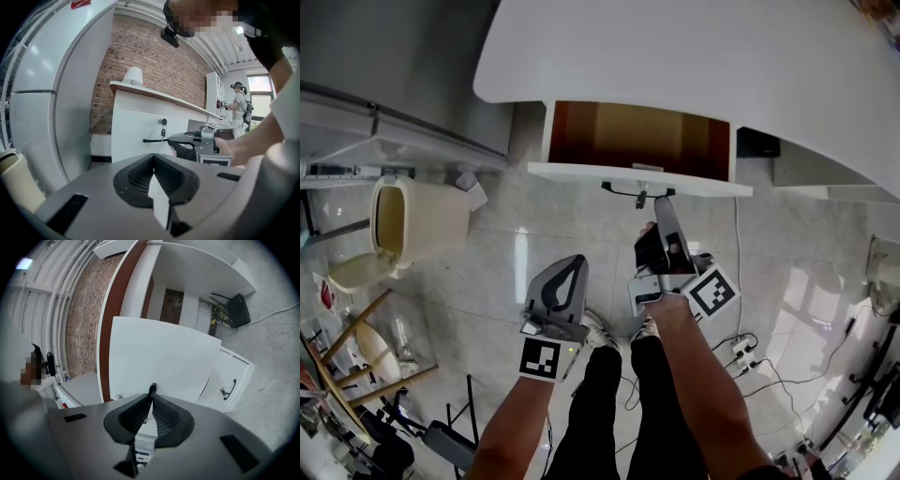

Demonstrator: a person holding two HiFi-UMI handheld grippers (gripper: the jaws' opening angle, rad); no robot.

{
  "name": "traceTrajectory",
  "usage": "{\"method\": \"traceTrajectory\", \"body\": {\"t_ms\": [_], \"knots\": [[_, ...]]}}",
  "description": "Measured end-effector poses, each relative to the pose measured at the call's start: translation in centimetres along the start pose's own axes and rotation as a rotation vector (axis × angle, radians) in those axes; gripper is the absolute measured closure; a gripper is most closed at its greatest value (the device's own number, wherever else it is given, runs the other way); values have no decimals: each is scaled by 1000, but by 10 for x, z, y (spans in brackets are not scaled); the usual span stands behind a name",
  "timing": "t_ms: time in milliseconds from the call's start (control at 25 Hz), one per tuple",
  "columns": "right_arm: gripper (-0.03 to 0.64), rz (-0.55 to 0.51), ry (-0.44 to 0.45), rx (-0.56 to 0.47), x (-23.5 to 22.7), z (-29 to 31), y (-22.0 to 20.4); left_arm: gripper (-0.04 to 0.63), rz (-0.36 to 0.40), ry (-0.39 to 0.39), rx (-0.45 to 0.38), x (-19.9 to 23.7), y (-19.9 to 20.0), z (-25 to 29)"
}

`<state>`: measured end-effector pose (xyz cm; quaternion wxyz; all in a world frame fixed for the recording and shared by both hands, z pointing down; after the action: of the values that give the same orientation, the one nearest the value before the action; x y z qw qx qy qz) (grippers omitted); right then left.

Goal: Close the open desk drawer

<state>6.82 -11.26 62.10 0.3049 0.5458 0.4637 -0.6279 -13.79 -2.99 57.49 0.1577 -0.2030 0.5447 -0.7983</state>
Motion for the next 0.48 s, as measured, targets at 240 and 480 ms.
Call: {"method": "traceTrajectory", "body": {"t_ms": [240, 480], "knots": [[574, -2, -5, -4, -4, 14, 6, 588, 6, 1, -8, 10, 6, 8], [574, -16, -19, 3, -8, 31, 14, 588, 36, -27, -40, 14, 23, 32]]}}
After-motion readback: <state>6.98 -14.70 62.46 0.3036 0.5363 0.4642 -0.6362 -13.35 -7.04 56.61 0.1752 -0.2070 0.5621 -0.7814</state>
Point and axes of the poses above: the fingertips, and each gripper's own axes: z forward along the fingers, x to its left, y out of its top, the point moved 8 cm from there along -z, backward along the fingers
